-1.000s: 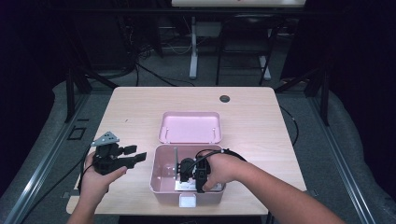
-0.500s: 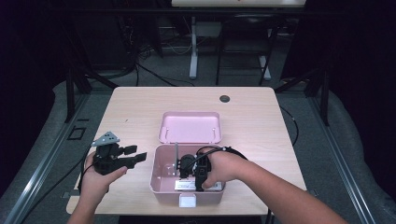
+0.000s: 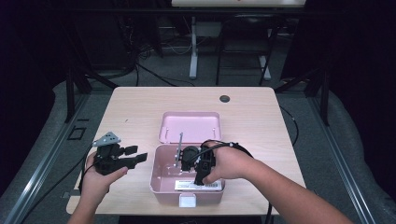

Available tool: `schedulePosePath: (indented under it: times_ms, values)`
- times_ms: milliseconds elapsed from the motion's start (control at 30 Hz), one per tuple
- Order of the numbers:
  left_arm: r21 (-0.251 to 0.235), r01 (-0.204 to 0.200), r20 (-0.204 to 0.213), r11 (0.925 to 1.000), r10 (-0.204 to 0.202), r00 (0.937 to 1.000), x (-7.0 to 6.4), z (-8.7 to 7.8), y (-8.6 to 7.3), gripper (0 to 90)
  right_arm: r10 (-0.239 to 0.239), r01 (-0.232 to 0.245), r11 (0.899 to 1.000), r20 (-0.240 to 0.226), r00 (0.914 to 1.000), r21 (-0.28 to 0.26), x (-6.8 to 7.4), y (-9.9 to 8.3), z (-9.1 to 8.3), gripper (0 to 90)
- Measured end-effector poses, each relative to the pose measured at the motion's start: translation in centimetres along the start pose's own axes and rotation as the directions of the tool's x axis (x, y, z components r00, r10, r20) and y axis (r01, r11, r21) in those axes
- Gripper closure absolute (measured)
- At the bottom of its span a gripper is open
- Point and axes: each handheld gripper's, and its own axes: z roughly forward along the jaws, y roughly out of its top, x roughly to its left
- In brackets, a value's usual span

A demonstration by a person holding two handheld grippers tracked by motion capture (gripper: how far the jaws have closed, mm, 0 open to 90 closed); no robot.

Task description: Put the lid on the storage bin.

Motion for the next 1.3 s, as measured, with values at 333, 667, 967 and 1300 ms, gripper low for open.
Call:
schedulePosePath:
  times_ms: [333,667,967,1300]
  values:
    - [-0.003,-0.003,0.002,1.0000,0.003,1.0000,-0.1,0.1,0.0,44.3,0.100,-0.089,0.987,0.070,0.9925,-0.136,-0.7,-1.6,-2.2,56.1]
    - [-0.015,-0.013,0.006,0.9998,0.013,0.9999,-0.2,-0.1,0.1,46.3,0.171,-0.142,0.959,0.103,0.9798,-0.245,-1.2,-3.2,-3.3,56.2]
    - [-0.020,-0.014,0.015,0.9997,0.014,0.9998,-0.3,0.1,0.0,46.7,0.251,-0.204,0.929,0.124,0.9600,-0.308,-2.0,-4.6,-3.5,55.5]
    - [-0.003,-0.023,0.037,0.9997,0.023,0.9990,-0.5,0.3,0.0,52.7,0.396,-0.305,0.850,0.141,0.9072,-0.430,-4.0,-6.4,-3.7,52.3]
